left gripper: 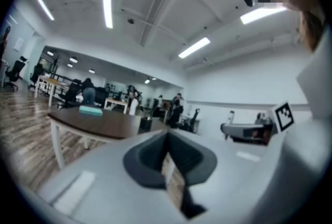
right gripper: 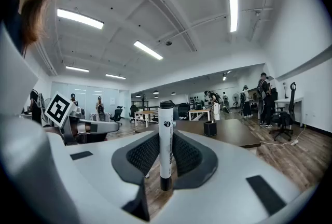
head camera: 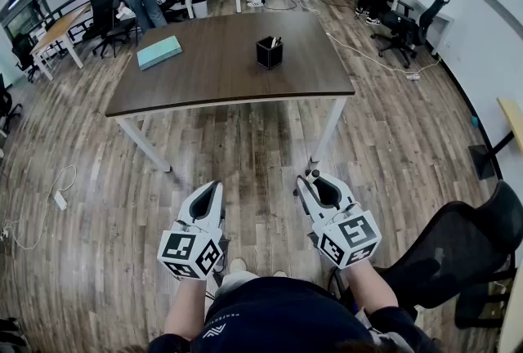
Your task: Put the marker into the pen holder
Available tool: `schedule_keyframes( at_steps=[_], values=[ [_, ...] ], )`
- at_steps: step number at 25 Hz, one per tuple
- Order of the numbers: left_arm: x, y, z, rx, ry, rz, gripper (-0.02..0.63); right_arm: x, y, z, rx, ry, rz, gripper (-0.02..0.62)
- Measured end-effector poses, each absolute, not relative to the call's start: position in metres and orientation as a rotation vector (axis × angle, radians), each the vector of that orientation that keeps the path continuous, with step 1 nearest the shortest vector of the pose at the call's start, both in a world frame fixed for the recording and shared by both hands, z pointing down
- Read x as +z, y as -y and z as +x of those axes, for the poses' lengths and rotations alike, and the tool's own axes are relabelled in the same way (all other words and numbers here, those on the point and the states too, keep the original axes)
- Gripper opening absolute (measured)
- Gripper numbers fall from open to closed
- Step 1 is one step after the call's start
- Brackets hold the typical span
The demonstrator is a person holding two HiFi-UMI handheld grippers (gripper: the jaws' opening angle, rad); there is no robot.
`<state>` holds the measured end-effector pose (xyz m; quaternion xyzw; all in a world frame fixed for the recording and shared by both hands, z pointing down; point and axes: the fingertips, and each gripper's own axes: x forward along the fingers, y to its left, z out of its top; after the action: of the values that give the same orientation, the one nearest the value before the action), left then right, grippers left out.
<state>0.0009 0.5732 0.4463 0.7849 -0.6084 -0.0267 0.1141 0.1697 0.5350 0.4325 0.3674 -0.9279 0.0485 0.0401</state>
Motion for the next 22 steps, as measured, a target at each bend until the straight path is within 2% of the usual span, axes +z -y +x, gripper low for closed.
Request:
schedule_keyframes(
  at_steps=[22],
  values=[
    [0.441, -0.58, 0.037, 0.035, 1.816, 2.366, 0.006, 0.434, -0.553, 0.193, 0.14, 2.868, 1.126, 0.071]
  ],
)
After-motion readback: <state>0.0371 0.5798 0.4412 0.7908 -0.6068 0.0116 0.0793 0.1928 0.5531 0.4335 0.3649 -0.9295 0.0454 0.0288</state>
